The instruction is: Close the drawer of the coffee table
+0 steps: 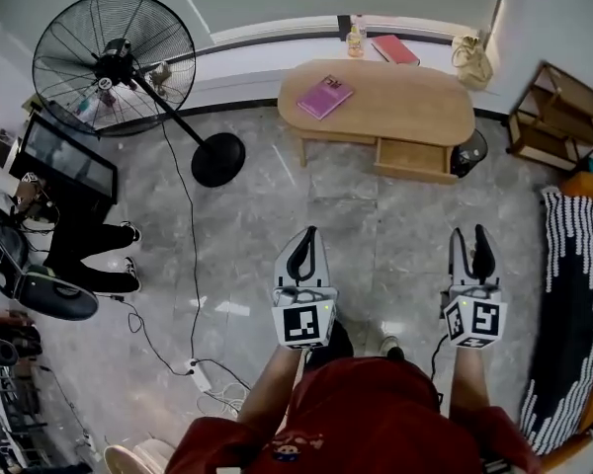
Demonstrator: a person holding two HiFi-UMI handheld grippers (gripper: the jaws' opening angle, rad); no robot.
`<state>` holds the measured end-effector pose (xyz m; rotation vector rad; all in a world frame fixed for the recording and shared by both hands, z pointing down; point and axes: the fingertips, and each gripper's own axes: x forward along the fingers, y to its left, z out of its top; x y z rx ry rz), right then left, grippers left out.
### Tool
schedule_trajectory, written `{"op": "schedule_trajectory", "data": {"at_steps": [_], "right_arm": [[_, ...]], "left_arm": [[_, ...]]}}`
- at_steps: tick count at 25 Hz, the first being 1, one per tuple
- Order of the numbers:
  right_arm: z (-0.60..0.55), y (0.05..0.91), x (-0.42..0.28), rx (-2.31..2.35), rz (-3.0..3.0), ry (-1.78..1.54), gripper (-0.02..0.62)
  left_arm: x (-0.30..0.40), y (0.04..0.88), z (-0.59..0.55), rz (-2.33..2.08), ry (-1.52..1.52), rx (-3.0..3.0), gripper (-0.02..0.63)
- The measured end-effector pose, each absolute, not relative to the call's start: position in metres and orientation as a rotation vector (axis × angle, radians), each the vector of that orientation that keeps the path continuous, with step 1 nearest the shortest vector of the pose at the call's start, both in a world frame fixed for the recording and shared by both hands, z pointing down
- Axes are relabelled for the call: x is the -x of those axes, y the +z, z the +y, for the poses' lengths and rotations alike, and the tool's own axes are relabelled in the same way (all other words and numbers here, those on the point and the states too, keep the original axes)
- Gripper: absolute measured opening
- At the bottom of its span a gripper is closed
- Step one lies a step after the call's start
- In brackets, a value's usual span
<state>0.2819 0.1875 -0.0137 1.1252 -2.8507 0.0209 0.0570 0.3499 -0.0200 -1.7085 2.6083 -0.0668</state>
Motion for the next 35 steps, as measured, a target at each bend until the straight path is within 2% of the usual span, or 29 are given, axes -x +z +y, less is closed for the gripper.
{"op": "schedule_trajectory", "data": {"at_steps": [9,16,24,35], "right_arm": [[0.196,-0.013,-0.176,-1.166,-2.809,0.014,0.179],[0.196,-0.017,-0.139,-1.238,-2.767,0.01,0.181],[0.173,-0.001,-0.144,-1.337,-2.714,0.046,0.184],[0.085,0.016,-0.15,-1.489,-2.694,0.127,0.186]], "left_arm": [[0.058,-0.014,0.351,2.586,-0.045,1.75,0.006],[0.108,-0.01,0.343,2.557,-0.033,1.82,0.006],[0.116,-0.002,0.304,2.492,-0.054,1.897,0.006],[0.104,-0.016,0.189,2.312,-0.157,2.035,0.006]]}}
